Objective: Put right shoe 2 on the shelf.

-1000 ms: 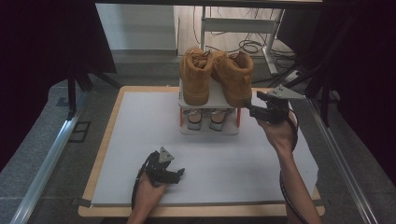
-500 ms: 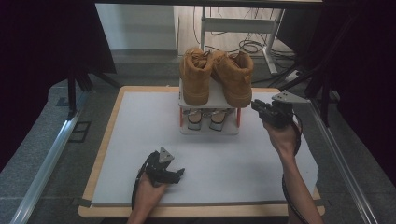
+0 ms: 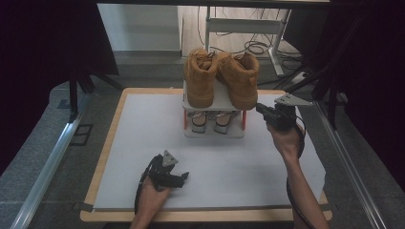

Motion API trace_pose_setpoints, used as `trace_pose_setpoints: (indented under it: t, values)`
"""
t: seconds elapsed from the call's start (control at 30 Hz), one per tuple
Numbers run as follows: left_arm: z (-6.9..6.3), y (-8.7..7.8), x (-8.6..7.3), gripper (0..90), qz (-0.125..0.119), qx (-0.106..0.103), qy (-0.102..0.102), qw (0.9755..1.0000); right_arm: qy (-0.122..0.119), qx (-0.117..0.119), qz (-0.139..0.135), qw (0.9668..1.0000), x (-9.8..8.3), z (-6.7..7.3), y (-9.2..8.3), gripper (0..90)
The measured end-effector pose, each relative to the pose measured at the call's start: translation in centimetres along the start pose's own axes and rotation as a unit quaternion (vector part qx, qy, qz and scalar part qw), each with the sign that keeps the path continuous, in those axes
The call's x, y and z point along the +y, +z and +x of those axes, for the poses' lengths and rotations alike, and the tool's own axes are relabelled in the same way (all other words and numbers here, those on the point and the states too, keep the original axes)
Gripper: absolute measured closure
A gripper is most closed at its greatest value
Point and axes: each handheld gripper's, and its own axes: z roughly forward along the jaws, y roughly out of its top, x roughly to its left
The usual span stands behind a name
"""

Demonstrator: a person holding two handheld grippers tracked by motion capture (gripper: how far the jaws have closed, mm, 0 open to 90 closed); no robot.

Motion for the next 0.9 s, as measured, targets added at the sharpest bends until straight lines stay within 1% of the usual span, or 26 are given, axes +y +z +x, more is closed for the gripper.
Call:
trace_pose_setpoints:
  t: [0.03,0.13,0.33,0.4,0.6,0.9]
  values:
    - [0.0,0.0,0.0,15.0,0.002,0.000,0.002,1.0000,0.000,0.000,0.000,1.0000,0.0,0.0,0.0,89.5]
    - [0.0,0.0,0.0,15.0,0.000,0.000,0.000,1.0000,0.002,0.001,-0.002,1.0000,-0.1,0.0,0.0,89.6]
    - [0.0,0.0,0.0,15.0,0.000,0.000,0.000,1.0000,-0.006,-0.008,-0.004,0.9999,0.0,0.3,0.1,89.7]
    - [0.0,0.0,0.0,15.0,0.000,0.000,0.000,1.0000,-0.006,-0.005,-0.003,1.0000,0.0,0.4,0.1,89.7]
    - [0.0,0.0,0.0,15.0,0.000,0.000,0.002,1.0000,-0.018,0.002,-0.001,0.9998,0.3,1.6,0.7,89.7]
    - [0.0,0.0,0.0,15.0,0.001,0.000,0.001,1.0000,-0.023,0.010,0.003,0.9997,0.6,2.7,1.9,89.6]
